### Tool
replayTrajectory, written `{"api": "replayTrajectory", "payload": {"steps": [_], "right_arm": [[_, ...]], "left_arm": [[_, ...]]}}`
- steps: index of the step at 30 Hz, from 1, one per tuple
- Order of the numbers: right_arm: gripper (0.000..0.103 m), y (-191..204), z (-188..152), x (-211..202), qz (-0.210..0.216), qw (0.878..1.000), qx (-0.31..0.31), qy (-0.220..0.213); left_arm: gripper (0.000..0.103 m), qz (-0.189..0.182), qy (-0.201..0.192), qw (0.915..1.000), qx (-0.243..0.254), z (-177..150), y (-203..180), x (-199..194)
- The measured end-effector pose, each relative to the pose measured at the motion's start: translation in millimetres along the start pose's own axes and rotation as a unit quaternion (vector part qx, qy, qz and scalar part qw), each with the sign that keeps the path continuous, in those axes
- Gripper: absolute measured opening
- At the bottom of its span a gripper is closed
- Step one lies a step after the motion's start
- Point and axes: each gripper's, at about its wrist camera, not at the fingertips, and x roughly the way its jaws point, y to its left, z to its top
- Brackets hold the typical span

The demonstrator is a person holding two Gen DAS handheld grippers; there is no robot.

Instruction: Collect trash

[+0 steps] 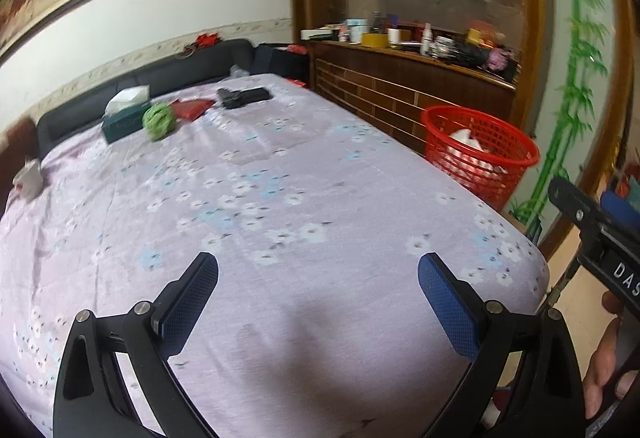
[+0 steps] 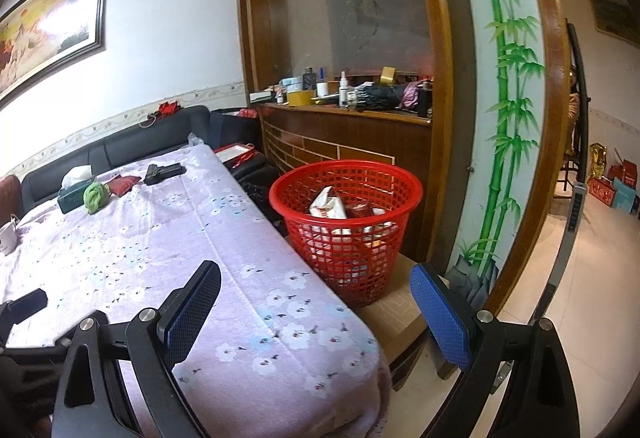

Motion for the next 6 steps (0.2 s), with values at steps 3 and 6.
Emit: {"api": "replayTrajectory", "payload": {"steps": [3, 6], "right_arm": [[0.098, 16, 6, 5, 0.011, 1.000, -0.014, 0.000], [0.100, 42, 12, 19, 0.045, 0.998, -0.029, 0.024]], "left_arm": [[0.100, 0.025, -0.009, 0.9987, -0.043, 6, 40, -9], [0.100, 0.062, -0.015, 0.9946, -0.082, 8, 86, -21]]}}
